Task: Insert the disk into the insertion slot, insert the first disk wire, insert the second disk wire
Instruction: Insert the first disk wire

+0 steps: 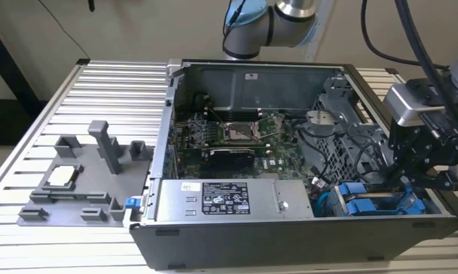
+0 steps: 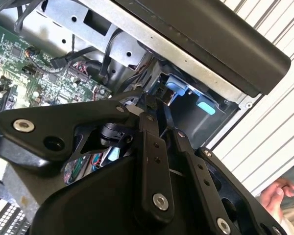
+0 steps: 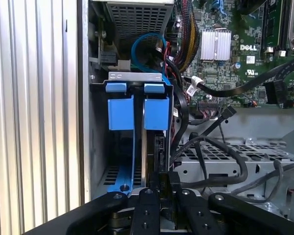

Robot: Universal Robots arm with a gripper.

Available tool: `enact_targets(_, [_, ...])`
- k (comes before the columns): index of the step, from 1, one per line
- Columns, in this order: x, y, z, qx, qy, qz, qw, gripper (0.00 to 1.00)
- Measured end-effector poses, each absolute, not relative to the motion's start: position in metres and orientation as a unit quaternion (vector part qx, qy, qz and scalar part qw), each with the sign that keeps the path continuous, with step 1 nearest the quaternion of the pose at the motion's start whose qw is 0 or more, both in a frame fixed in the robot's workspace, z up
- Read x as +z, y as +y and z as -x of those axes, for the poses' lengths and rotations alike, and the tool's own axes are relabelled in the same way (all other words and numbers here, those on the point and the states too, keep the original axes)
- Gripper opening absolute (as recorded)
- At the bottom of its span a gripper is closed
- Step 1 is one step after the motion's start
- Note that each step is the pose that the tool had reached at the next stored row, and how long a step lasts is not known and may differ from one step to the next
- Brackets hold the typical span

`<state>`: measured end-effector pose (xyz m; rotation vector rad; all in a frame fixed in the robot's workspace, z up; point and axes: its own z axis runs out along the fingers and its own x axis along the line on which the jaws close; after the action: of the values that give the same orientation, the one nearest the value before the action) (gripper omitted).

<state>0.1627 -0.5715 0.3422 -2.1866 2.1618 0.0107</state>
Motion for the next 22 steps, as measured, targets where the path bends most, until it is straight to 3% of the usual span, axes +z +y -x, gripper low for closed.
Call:
enact_targets(19, [0.3369,-0.5715,-0.1627,0.003,0.703,0.711,0.033,0.19])
enact_targets(20, [0.3368,-0.5715,-0.1627,0.003,0.703,0.711,0.033,0.26])
enact_targets(22, [0.3369,-0.5715,-0.1627,0.003,0.703,0.711,0.033,0.26])
